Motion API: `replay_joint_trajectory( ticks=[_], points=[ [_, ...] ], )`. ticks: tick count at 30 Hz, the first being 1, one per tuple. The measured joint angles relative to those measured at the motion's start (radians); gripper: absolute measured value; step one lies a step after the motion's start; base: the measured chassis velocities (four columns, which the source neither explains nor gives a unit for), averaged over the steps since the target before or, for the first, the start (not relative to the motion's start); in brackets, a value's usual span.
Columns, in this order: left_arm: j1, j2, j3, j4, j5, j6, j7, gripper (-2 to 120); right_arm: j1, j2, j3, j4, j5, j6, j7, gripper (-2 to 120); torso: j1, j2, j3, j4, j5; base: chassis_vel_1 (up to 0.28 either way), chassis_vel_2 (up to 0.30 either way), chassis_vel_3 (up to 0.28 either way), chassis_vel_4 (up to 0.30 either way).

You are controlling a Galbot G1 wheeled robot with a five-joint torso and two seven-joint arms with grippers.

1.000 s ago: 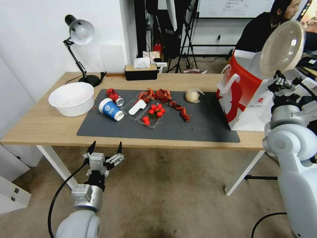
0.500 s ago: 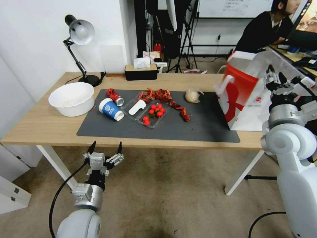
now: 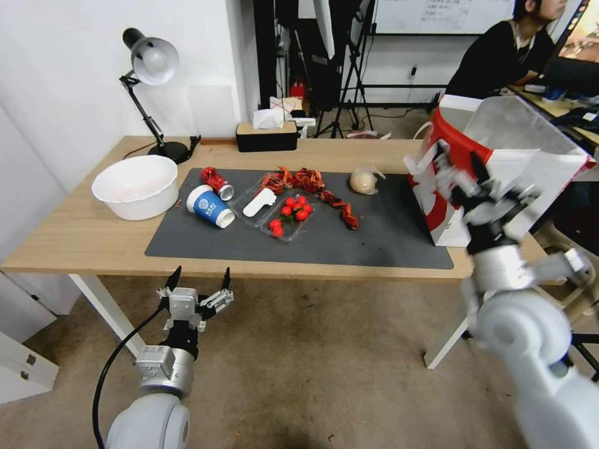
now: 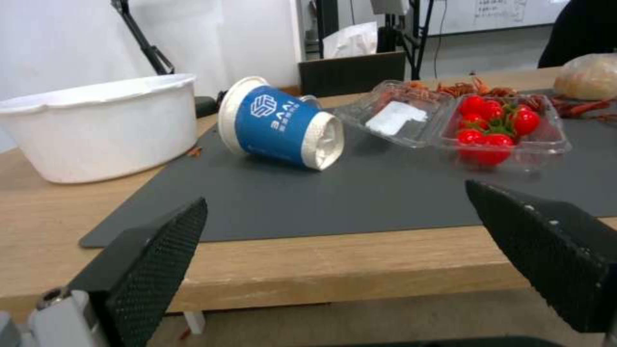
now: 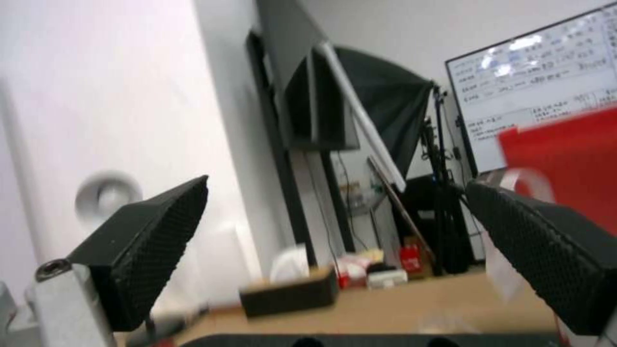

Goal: Pick up the trash from the table and place it into the takeout bag.

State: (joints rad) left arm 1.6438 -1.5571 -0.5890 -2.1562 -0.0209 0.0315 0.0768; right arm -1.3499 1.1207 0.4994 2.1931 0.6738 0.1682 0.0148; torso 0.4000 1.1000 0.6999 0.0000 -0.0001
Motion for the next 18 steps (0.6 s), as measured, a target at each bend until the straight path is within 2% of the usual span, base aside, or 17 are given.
replay_joint_trajectory(
  ticks=[2,6,8,12,18],
  points=[
    [0.000,0.002,0.000,0.003,-0.001,-0.002,0.000,100,-0.081,0.010,-0.053,-0.002,-0.117,0.044,0.013,100,0.000,0.000,0.000,-0.0002,0.0001,0.000,0.000,0.000,0.000],
    [-0.001,0.003,0.000,0.006,-0.002,-0.005,0.000,100,-0.161,0.018,-0.106,-0.012,-0.220,0.082,0.053,100,0.000,0.000,0.000,0.0000,0.0002,0.000,0.000,0.000,0.000],
    [-0.002,0.002,0.000,0.011,-0.003,-0.010,-0.001,100,-0.231,0.039,-0.149,-0.043,-0.338,0.130,0.121,100,0.000,0.000,0.000,-0.0002,-0.0002,0.000,0.000,0.000,0.000],
    [-0.002,0.003,-0.001,0.013,-0.004,-0.015,-0.002,100,-0.286,0.068,-0.159,-0.089,-0.411,0.169,0.205,100,0.000,0.000,0.000,0.0000,0.0000,0.000,0.000,0.000,0.000],
    [-0.002,0.004,-0.005,0.016,-0.006,-0.018,-0.003,100,-0.326,0.079,-0.147,-0.143,-0.440,0.211,0.260,100,0.000,0.000,0.000,-0.0001,0.0000,0.000,0.000,0.000,0.000]
  ],
)
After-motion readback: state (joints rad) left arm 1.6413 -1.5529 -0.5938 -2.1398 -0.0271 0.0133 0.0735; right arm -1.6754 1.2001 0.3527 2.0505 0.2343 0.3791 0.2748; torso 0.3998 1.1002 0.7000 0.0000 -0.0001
